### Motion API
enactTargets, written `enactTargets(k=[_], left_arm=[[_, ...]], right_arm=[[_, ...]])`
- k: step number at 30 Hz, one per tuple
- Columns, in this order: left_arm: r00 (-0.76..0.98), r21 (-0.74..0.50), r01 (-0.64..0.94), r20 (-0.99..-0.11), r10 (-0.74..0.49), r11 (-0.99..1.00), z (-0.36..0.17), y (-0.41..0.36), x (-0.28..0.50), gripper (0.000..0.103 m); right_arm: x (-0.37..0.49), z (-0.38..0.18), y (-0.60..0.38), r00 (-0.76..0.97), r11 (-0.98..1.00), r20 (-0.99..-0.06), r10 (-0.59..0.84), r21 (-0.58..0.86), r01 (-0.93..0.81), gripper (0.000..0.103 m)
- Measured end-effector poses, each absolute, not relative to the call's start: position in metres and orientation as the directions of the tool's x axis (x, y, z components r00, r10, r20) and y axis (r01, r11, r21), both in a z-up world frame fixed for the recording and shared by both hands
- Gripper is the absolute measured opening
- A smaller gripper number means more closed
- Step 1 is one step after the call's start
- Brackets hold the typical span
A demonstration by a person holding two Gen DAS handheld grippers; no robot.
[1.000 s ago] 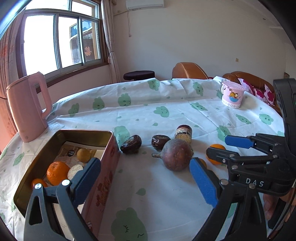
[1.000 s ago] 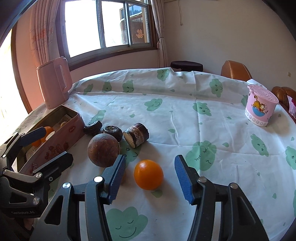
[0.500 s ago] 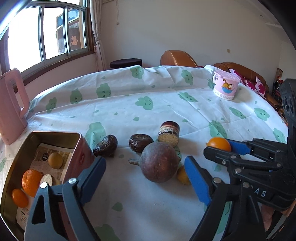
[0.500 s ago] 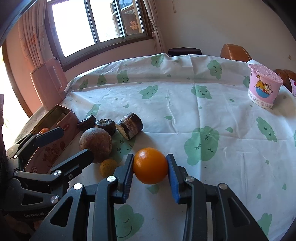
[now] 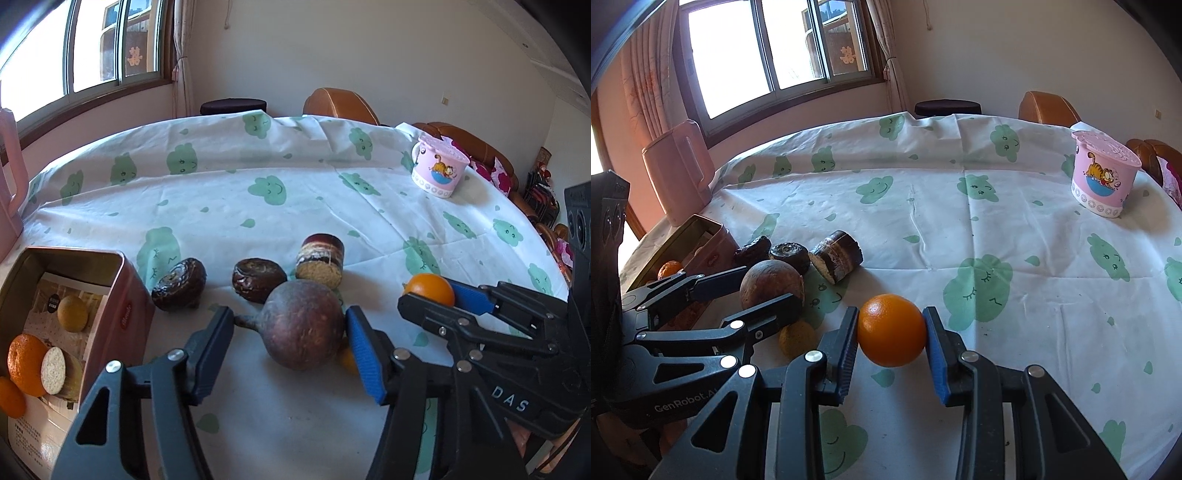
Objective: Organize fruits
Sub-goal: 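Grasp the large dark brown fruit with the left tool while the right tool grasps an orange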
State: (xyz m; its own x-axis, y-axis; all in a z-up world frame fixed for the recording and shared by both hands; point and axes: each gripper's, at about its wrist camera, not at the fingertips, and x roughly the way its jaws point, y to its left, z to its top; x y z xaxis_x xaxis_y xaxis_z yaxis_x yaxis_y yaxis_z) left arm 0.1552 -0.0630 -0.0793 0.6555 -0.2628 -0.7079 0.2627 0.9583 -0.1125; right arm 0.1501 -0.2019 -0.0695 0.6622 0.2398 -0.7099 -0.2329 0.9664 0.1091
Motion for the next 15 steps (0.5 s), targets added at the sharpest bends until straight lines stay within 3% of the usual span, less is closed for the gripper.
enactTargets(k=[6, 7, 15], left_arm=[[0.681, -0.074, 0.277, -0.688, -0.250, 0.958, -0.0749, -0.0682, 0.1491, 0.062], [0.684, -0.074, 0.294, -0.681, -0.264, 0.953, -0.0738, -0.0695, 0.1472, 0.046], [0.676, -0.071, 0.278, -0.694, -0.248, 0.958, -0.0756, -0.0680, 0.1503, 0.051]], right_arm=[[0.1468, -0.0671, -0.2023, 0.675, 0.966, -0.697, 0.241, 0.105, -0.237, 0.037], [0.1464, -0.0668, -0.2024, 0.677, 0.966, -0.696, 0.241, 0.105, -0.236, 0.037], [0.1434, -0.0643, -0.2030, 0.687, 0.965, -0.684, 0.245, 0.104, -0.240, 0.037]])
